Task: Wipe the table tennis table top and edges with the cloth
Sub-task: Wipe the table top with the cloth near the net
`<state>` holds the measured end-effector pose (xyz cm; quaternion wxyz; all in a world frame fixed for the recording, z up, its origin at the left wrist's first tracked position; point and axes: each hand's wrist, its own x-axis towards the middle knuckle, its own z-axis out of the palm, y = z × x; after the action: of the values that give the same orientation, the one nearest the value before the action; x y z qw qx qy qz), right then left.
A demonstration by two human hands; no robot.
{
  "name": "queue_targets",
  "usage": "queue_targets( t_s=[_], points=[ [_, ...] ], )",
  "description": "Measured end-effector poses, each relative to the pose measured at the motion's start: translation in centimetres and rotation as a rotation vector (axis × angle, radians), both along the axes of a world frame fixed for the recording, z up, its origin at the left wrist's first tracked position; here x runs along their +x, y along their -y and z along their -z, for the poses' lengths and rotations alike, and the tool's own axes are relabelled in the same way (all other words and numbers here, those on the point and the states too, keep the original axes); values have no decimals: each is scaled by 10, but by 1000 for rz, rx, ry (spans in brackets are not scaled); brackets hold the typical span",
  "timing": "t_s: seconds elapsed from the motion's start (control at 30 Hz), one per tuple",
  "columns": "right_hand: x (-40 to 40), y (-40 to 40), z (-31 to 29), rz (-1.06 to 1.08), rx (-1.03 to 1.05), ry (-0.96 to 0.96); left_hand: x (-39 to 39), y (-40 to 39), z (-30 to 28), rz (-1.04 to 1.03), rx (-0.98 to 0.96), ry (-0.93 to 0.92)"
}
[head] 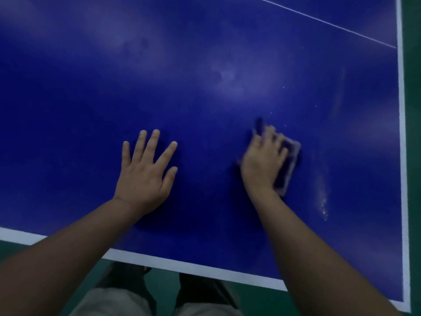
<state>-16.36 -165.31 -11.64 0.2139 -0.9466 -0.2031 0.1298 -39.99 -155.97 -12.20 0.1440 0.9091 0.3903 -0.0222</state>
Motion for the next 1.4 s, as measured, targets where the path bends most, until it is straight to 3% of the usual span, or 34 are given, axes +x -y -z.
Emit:
queue_targets(
  t_s=[0.07,0.13,0.23,0.37,0.53,0.6,0.7,0.77,0.87,0.97,1.13,1.2,1.3,1.4],
  points=[
    [-28,-28,8,-329,-83,127,4,-4,-1,-16,1,-14],
    [-73,-6,10,-640,-115,180,5,-7,-3,-11,6,-26],
    [-94,72,2,-820,-152,113,9,-12,-5,-11,9,-33],
    [-23,84,7,-612,-222,137,19,-29,-1,18,-12,-23],
    [70,-38,3,-41,-74,35,35,-56,2,59,-14,-16],
    [62,-99,7,-137,-115,94,41,-67,-1,69,-11,-15],
    [5,-126,12,-551,-131,236,49,-86,-1,93,11,-22],
    [-29,-83,8,-715,-136,183,54,-97,1,122,14,-12],
    [-39,2,5,-742,-127,137,63,-110,5,166,1,-14],
    [-1,18,8,-498,-130,66,75,-112,8,203,-7,-4],
    [111,-76,9,19,-111,88,95,-118,12,225,0,-17],
    [149,-122,11,112,-102,95,99,-120,13,232,8,-23],
    [135,-160,17,-226,-119,215,107,-123,13,231,10,-14],
    [77,-118,11,-700,-139,216,119,-126,13,216,16,-1]
  ],
)
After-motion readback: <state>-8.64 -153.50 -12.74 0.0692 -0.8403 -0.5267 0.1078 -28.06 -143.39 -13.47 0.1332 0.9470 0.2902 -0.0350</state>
